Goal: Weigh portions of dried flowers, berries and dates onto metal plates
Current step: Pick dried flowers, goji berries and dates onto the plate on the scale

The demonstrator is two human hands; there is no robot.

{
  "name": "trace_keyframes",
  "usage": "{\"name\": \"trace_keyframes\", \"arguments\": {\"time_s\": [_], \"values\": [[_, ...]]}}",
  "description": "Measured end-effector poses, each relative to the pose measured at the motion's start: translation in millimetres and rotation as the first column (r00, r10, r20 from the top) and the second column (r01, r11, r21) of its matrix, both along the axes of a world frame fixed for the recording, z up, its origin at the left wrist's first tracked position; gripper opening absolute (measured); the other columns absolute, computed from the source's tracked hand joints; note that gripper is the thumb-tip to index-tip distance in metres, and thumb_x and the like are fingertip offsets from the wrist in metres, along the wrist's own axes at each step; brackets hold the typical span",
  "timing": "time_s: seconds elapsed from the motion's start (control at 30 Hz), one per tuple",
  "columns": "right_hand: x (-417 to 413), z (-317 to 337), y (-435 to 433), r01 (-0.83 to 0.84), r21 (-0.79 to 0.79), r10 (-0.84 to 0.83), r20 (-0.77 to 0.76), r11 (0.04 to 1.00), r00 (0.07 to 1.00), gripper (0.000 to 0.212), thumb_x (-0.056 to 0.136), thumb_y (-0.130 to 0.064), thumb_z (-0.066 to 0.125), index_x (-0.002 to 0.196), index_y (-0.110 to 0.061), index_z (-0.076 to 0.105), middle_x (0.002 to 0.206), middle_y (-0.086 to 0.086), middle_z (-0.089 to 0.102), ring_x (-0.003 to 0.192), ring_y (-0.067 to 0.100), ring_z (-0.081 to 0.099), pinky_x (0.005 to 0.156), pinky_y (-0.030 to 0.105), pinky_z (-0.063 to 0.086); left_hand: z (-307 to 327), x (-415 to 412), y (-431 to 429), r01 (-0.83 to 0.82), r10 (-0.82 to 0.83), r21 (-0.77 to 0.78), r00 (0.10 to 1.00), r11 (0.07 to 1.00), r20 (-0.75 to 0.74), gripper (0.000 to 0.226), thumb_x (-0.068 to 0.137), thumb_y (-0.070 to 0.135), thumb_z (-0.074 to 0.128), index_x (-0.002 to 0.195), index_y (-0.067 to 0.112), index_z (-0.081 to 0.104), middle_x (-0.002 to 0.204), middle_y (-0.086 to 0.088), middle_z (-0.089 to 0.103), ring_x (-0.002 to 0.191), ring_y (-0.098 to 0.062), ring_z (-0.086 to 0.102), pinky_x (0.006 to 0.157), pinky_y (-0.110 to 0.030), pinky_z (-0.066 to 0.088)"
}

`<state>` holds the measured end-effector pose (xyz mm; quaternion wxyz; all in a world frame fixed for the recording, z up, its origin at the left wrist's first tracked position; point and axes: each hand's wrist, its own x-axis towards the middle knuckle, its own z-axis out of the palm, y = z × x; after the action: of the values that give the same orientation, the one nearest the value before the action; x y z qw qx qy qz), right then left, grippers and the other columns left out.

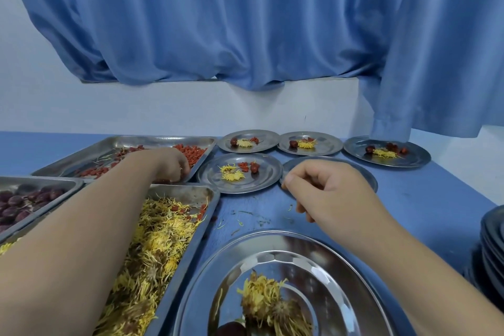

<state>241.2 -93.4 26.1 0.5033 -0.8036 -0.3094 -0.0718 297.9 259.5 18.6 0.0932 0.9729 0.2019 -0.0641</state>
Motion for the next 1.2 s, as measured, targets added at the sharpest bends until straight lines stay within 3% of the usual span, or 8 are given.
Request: {"name": "trace_keyframes", "arguments": {"time_s": [0.1,0.17,0.23,0.27,0.47,0.63,0.9,1.2], "values": [[1.2,-1.6,-0.3,0.009,-0.025,-0.008,0.033,1.0,0.999,0.022,0.088,-0.027,0.058,0.068,-0.02,0.064,0.067,0.005,0.063,0.052,0.015,0.053,0.052,0.024,0.045,-1.8,0.4,5.8,0.043,-0.043,-0.019,0.999,0.999,-0.033,0.048,0.084,-0.006,0.047,0.076,0.039,0.064,0.092,0.001,0.059,0.075,-0.019,0.056,0.057,-0.027,0.045],[2.2,-2.6,-0.7,0.009,-0.036,-0.007,0.04,0.999,0.999,0.022,0.088,-0.027,0.058,0.068,-0.02,0.064,0.067,0.004,0.062,0.058,0.018,0.056,0.054,0.025,0.046,-3.8,-0.7,9.9,0.052,-0.052,-0.008,0.998,0.999,-0.041,0.05,0.088,-0.002,0.049,0.073,0.044,0.064,0.099,0.005,0.061,0.09,-0.019,0.059,0.076,-0.033,0.051],[3.3,-3.8,-1.2,0.009,-0.043,-0.007,0.042,0.999,0.999,0.022,0.089,-0.027,0.058,0.068,-0.02,0.064,0.067,0.003,0.062,0.06,0.018,0.057,0.056,0.027,0.047,-5.5,-1.6,13.3,0.034,-0.033,0.02,0.999,0.999,-0.039,0.043,0.092,0.006,0.054,0.078,0.045,0.065,0.106,0.007,0.058,0.107,-0.021,0.056,0.1,-0.043,0.046],[3.6,-4.1,-1.5,0.01,-0.048,-0.008,0.045,0.999,0.999,0.022,0.089,-0.028,0.057,0.068,-0.021,0.063,0.067,0.003,0.062,0.061,0.019,0.057,0.057,0.028,0.048,-6.1,-1.6,14.3,0.027,-0.026,0.028,0.999,0.999,-0.034,0.037,0.092,0.009,0.057,0.08,0.044,0.066,0.105,0.009,0.057,0.108,-0.021,0.055,0.102,-0.044,0.044],[4.4,-3.1,-1.8,0.026,-0.058,-0.021,0.077,0.998,0.997,0.022,0.088,-0.03,0.057,0.067,-0.023,0.062,0.065,0.0,0.062,0.063,0.019,0.06,0.062,0.04,0.055,-4.9,0.8,9.2,0.012,-0.012,0.004,1.0,1.0,0.002,0.023,0.083,0.004,0.058,0.079,0.024,0.069,0.084,0.002,0.064,0.073,-0.014,0.055,0.057,-0.026,0.04],[4.1,-1.9,-1.1,0.03,-0.061,-0.023,0.116,0.998,0.993,0.024,0.088,-0.03,0.057,0.066,-0.024,0.06,0.064,-0.001,0.061,0.06,0.017,0.058,0.059,0.036,0.05,-2.6,0.6,11.2,-0.014,0.015,-0.004,0.998,1.0,0.053,0.017,0.08,0.0,0.062,0.081,0.016,0.068,0.083,-0.007,0.067,0.066,-0.02,0.06,0.052,-0.028,0.047],[3.2,-1.2,0.1,0.02,-0.045,-0.014,0.129,0.999,0.991,0.024,0.087,-0.028,0.058,0.063,-0.023,0.06,0.059,0.0,0.059,0.052,0.016,0.049,0.053,0.029,0.041,8.9,-2.3,18.2,-0.012,0.016,-0.017,0.968,1.0,0.251,0.015,0.08,0.015,0.079,0.081,0.015,0.064,0.088,-0.007,0.065,0.059,-0.019,0.067,0.043,-0.02,0.047],[6.4,-2.7,-0.9,0.023,-0.031,-0.018,0.154,0.999,0.988,0.023,0.087,-0.029,0.058,0.066,-0.022,0.061,0.062,0.001,0.059,0.059,0.02,0.057,0.055,0.028,0.042,14.2,-10.4,16.6,-0.06,0.089,-0.108,0.955,0.992,0.284,0.015,0.081,-0.005,0.07,0.076,0.009,0.069,0.083,-0.008,0.066,0.067,-0.022,0.069,0.048,-0.023,0.053]]}}
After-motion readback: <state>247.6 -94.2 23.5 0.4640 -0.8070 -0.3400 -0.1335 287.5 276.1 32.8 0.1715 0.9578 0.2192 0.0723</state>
